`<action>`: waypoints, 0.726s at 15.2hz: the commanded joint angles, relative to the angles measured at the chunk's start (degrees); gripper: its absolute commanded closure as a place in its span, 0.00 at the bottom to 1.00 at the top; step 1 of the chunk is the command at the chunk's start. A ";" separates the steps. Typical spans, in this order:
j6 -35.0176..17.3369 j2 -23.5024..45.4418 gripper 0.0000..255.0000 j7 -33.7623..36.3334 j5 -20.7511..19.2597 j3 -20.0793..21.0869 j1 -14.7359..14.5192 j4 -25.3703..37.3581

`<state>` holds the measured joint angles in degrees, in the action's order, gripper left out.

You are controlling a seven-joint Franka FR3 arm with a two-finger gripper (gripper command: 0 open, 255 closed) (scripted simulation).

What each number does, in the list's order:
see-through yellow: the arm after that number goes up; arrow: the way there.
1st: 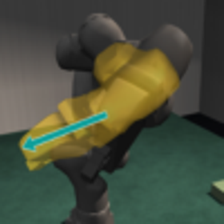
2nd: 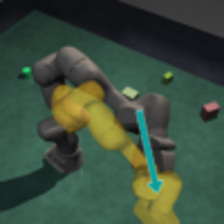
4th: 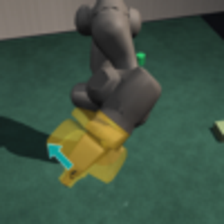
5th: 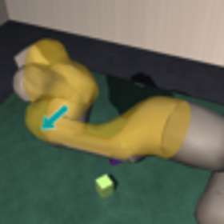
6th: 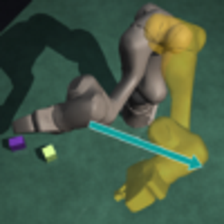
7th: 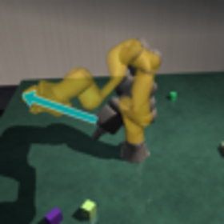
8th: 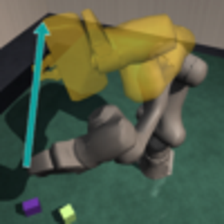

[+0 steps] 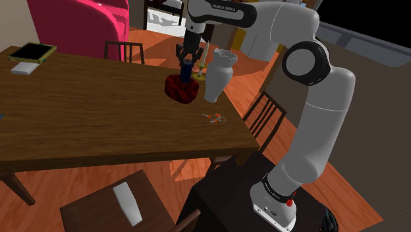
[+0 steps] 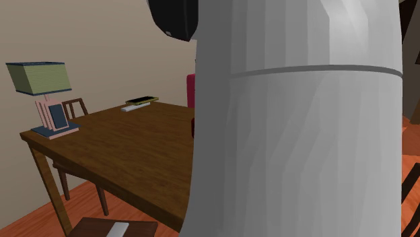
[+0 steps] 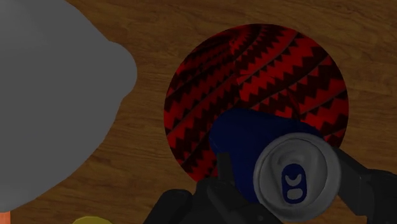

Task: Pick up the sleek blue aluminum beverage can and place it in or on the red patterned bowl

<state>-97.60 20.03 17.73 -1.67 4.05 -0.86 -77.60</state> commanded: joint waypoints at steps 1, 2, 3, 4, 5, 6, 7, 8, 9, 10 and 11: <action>-1.06 -0.22 1.00 0.04 0.04 0.04 -0.02 -1.39; -1.06 -0.21 1.00 0.04 0.04 0.04 -0.02 -1.37; -1.05 -0.21 1.00 0.04 0.04 0.04 -0.02 -1.36; -1.05 -0.21 1.00 0.04 0.04 0.04 -0.02 -1.36; -1.05 -0.21 1.00 0.04 0.04 0.04 -0.02 -1.36; -1.05 -0.21 1.00 0.04 0.04 0.04 -0.02 -1.36; -1.05 -0.21 1.00 0.04 0.04 0.04 -0.02 -1.36; -1.03 -0.12 0.00 0.03 0.04 0.03 -0.02 -1.25; -1.03 -0.11 0.00 0.01 0.04 0.02 0.00 -1.23; -1.01 -0.10 0.00 0.03 0.04 0.03 -0.02 -1.21; -1.00 -0.08 0.00 0.03 0.04 0.03 -0.02 -1.19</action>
<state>-98.61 19.94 17.76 -1.63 4.08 -0.88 -78.79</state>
